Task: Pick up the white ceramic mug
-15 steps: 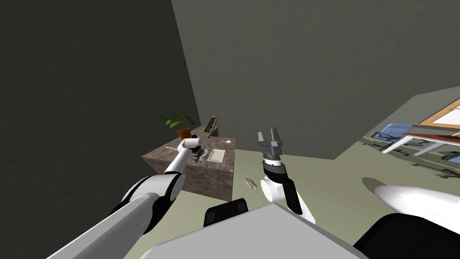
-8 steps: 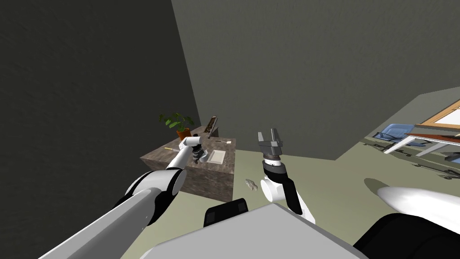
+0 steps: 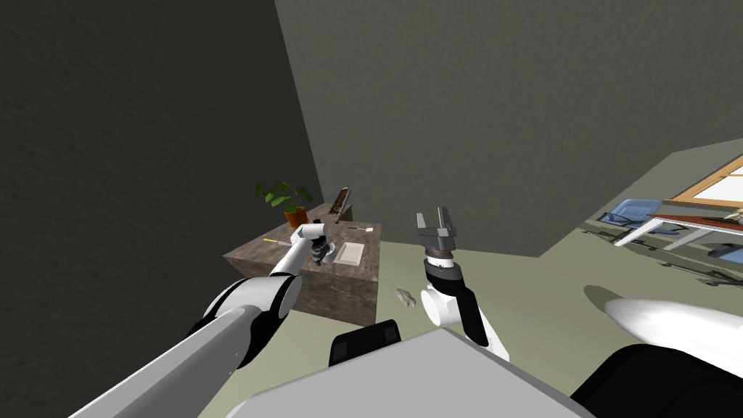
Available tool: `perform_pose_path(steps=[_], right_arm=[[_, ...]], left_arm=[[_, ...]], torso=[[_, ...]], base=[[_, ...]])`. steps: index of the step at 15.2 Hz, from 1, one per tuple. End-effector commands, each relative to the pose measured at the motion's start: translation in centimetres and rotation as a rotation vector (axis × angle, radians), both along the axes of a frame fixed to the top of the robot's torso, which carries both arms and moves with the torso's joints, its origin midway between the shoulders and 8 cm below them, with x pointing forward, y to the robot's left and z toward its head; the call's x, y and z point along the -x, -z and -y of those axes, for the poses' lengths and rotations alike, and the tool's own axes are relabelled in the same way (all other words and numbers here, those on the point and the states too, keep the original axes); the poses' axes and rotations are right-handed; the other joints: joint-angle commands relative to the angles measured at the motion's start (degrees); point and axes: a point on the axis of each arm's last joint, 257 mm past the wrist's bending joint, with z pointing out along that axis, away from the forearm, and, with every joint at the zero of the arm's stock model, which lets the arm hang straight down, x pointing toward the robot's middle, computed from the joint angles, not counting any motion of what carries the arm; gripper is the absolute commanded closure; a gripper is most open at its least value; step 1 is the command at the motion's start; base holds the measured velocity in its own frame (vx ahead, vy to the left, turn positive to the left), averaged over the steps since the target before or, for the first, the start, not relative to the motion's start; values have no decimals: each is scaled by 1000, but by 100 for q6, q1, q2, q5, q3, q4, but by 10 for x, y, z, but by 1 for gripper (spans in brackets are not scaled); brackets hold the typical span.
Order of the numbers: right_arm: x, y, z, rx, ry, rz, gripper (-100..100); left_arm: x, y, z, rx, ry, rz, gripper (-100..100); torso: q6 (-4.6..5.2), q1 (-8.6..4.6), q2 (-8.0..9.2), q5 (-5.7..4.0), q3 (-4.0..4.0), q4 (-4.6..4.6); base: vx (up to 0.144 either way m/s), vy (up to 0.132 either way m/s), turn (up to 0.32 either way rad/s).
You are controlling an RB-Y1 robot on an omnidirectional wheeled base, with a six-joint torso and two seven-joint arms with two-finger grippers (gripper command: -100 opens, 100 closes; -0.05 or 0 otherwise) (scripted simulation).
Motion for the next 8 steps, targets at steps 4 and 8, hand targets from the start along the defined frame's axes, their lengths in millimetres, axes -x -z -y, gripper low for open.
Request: perform_pose_path(steps=[4, 8], right_arm=[[0, 0, 0, 0, 0, 0, 0], [0, 0, 0, 0, 0, 0, 0]], left_arm=[[0, 0, 0, 1, -1, -1, 100], [-3, -13, 0, 0, 2, -1, 100]], torso=[[2, 0, 1, 1, 0, -1], [2, -2, 3, 0, 4, 5]], base=[[0, 0, 0], [-2, -5, 20]])
